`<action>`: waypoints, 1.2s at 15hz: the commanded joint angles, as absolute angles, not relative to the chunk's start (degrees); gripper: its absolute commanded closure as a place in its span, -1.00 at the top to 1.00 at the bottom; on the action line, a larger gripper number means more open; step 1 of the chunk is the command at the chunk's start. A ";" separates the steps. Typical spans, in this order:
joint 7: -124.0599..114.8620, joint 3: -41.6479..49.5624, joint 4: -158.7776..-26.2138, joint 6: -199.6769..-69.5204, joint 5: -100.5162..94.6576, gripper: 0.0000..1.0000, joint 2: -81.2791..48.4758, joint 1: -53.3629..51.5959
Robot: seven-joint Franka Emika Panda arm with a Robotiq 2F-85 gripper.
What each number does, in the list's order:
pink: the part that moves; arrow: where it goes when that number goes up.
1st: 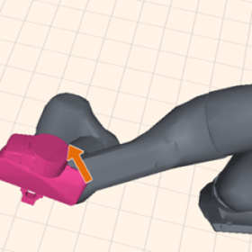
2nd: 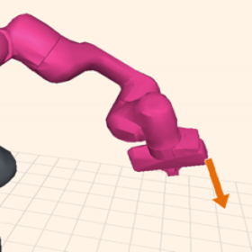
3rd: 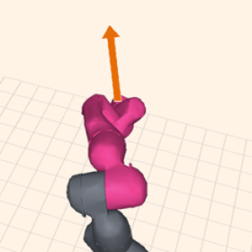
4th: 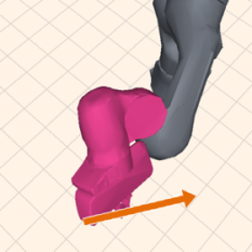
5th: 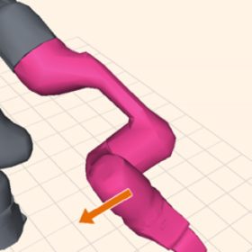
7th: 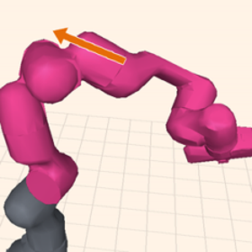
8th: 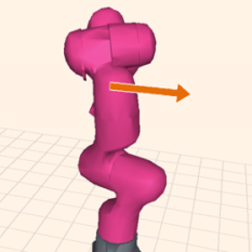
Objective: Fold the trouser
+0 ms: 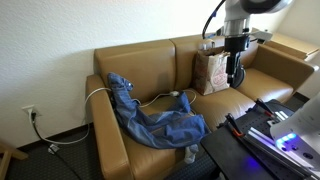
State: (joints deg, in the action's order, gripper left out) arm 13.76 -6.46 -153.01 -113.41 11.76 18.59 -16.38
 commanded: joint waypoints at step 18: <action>-10.21 -2.50 -144.85 -160.68 -7.39 1.00 -28.46 -19.42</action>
State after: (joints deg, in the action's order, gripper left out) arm -3.59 -6.87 -148.92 -155.41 -1.72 -21.30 -16.45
